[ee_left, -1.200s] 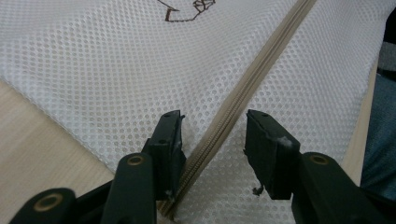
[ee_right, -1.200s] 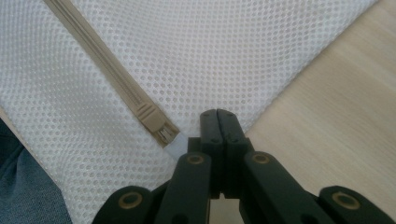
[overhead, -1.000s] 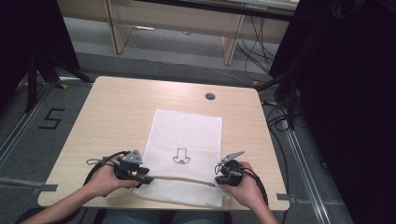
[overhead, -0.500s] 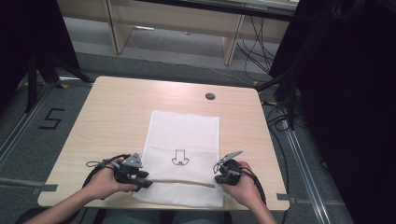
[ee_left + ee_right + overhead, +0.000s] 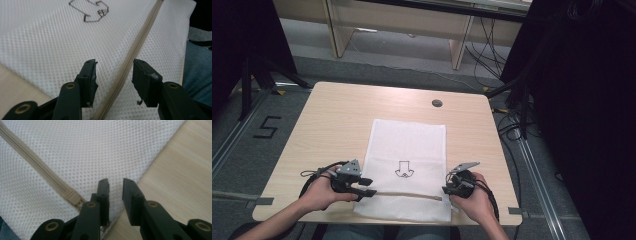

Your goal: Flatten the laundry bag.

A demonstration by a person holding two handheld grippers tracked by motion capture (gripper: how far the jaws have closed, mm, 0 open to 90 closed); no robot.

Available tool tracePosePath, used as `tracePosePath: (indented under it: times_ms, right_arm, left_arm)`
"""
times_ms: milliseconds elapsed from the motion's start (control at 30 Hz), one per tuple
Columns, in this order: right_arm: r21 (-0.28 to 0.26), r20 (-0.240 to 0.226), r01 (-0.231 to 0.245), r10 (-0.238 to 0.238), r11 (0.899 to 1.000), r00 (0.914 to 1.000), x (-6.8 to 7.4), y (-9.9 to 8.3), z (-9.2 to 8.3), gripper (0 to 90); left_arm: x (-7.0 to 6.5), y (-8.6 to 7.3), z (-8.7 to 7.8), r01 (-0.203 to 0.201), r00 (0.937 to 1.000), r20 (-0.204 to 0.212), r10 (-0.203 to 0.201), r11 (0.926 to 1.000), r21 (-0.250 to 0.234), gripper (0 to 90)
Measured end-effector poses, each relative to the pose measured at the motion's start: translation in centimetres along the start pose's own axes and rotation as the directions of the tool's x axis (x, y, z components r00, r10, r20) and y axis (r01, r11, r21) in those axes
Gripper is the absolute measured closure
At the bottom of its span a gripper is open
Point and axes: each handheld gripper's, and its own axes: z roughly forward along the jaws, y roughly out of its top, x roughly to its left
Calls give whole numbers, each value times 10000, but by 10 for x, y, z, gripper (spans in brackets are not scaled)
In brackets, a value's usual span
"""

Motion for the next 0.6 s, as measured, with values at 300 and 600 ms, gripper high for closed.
tracePosePath:
  times_ms: [300, 600]
  right_arm:
    - [-828, 345, -481, 511, 9954, 9981, -4, -7, -10, 670]
    - [-954, 453, 28, 15, 9954, 9990, -1, -7, -15, 757]
  left_arm:
    - [-2, 6, -2, 144, 9998, 106, -137, 9979, -626, 518]
    - [-1, 5, 1, 338, 9992, -185, -349, 9979, -560, 506]
